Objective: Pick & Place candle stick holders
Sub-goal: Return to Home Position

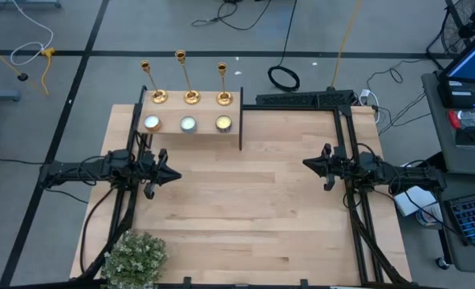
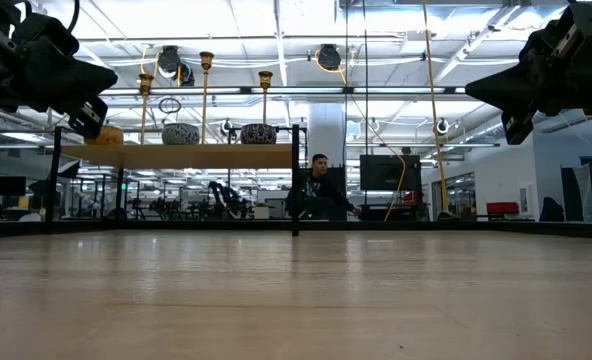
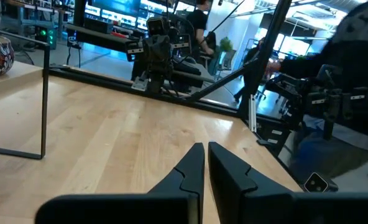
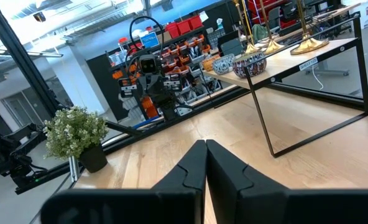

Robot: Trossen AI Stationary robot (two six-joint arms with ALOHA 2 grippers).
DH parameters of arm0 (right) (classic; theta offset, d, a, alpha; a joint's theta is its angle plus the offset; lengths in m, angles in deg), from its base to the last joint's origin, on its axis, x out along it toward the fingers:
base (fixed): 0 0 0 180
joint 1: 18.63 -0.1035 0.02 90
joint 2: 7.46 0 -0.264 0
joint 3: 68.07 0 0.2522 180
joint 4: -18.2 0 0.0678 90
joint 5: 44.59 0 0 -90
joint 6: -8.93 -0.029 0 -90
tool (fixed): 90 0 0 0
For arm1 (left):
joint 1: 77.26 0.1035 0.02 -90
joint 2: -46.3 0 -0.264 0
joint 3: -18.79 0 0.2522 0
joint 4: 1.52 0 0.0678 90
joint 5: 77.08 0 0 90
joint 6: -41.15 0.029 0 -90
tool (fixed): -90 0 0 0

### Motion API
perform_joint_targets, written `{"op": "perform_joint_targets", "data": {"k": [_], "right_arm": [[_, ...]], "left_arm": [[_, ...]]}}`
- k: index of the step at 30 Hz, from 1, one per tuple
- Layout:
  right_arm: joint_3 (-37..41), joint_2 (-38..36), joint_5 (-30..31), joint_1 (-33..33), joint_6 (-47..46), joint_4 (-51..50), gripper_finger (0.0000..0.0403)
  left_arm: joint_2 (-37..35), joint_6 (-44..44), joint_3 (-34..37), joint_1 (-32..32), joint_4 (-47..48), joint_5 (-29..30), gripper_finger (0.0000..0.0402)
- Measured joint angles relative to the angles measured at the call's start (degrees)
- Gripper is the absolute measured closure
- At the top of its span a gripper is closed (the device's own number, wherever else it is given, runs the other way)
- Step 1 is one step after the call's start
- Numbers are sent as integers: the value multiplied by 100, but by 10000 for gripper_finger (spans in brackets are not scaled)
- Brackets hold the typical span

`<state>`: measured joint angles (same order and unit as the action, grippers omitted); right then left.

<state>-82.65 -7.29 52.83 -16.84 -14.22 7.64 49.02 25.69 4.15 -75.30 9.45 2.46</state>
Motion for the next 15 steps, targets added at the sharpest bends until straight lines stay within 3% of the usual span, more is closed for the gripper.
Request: {"op": "perform_joint_targets", "data": {"k": [15], "right_arm": [[0,1,0,-1,0,-1,399]], "left_arm": [[0,9,2,0,0,0,376]]}}
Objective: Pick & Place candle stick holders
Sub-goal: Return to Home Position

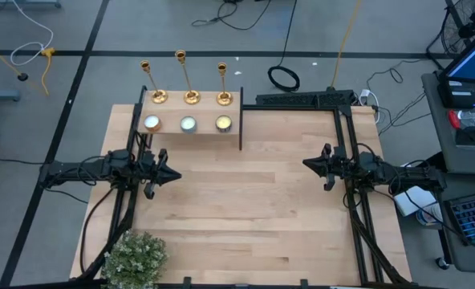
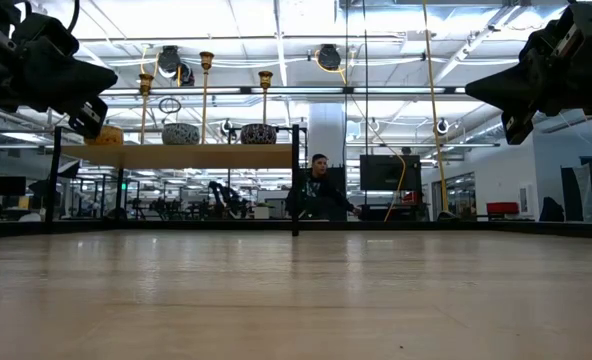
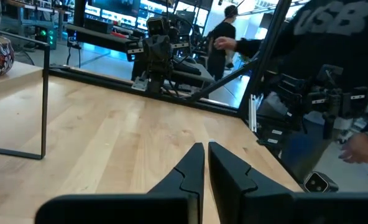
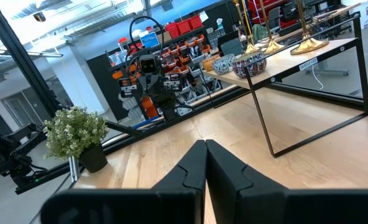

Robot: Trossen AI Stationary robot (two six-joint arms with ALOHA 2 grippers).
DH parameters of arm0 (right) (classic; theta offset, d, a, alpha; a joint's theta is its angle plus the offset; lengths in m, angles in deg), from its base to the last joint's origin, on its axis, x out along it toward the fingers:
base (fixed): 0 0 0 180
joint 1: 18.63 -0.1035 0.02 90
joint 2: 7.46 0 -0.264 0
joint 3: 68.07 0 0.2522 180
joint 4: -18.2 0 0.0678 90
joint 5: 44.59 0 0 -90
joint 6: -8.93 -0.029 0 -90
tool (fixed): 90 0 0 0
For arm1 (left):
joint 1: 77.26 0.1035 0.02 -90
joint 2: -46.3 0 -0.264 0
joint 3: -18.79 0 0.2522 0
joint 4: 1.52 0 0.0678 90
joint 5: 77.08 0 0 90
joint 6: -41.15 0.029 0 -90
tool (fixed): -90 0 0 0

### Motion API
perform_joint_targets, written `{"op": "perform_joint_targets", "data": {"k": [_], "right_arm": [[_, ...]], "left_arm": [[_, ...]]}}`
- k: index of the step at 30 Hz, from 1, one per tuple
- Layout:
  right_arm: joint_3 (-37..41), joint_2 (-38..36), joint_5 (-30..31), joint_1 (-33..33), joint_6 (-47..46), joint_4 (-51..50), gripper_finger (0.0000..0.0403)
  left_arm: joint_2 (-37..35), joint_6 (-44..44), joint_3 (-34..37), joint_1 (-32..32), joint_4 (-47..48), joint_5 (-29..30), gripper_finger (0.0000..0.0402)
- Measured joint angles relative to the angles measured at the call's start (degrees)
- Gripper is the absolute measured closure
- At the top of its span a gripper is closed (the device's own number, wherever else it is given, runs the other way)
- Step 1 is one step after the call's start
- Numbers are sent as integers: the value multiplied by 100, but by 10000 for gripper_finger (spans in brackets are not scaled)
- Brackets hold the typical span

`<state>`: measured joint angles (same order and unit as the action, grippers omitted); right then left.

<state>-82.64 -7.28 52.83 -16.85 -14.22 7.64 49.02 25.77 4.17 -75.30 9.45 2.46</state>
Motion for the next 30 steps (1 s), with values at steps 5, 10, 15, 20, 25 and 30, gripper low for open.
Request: {"op": "perform_joint_targets", "data": {"k": [5,10,15,20,25,30], "right_arm": [[-1,1,0,-1,-1,1,399],[1,1,0,1,0,1,399],[0,1,0,1,0,1,400],[1,1,0,1,-1,1,395],[1,1,0,-1,1,1,396],[0,1,0,0,0,0,395]], "left_arm": [[0,-2,0,0,0,0,376],[-1,-4,0,0,0,1,376],[-2,-7,0,0,0,0,376],[-1,-8,0,0,1,1,376],[-2,-8,0,0,0,0,376],[0,-6,0,0,0,2,376]]}}
